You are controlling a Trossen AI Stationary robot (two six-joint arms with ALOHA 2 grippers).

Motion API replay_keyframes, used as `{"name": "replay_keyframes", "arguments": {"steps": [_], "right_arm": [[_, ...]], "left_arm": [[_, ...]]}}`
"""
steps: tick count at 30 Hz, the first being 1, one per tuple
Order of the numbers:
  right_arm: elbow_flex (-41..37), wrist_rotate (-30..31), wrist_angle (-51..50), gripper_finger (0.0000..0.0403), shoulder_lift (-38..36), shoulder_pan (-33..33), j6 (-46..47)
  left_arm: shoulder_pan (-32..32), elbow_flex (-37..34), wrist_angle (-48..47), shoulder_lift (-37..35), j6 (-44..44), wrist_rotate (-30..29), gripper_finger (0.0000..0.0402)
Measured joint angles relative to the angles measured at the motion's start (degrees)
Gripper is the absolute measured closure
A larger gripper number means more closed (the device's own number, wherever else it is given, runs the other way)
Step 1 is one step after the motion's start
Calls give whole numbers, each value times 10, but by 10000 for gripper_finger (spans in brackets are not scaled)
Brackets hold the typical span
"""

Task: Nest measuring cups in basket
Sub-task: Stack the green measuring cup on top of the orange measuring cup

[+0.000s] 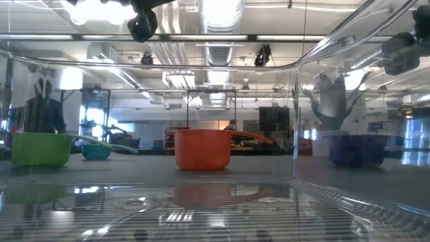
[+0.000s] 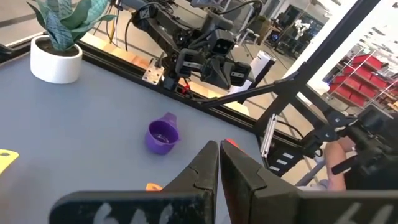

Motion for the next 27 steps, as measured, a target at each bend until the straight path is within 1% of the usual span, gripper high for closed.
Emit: {"name": "replay_keyframes", "arguments": {"steps": [9, 19, 21, 24, 25, 27], "right_arm": [[0, 0, 0, 394, 0, 0, 0], [0, 0, 0, 394, 0, 0, 0], [0, 0, 0, 394, 0, 0, 0], [0, 0, 0, 394, 0, 0, 0], [0, 0, 0, 394, 0, 0, 0], [0, 0, 0, 394, 0, 0, 0]], "left_arm": [[-7, 0, 14, 9, -19, -1, 402], [-9, -1, 76, 81, -48, -1, 402], [-9, -1, 90, 100, -83, -1, 402], [-8, 11, 75, 128, -186, 9, 402], [-6, 18, 59, 135, -212, 24, 402], [2, 38, 9, 147, -224, 72, 402]]}}
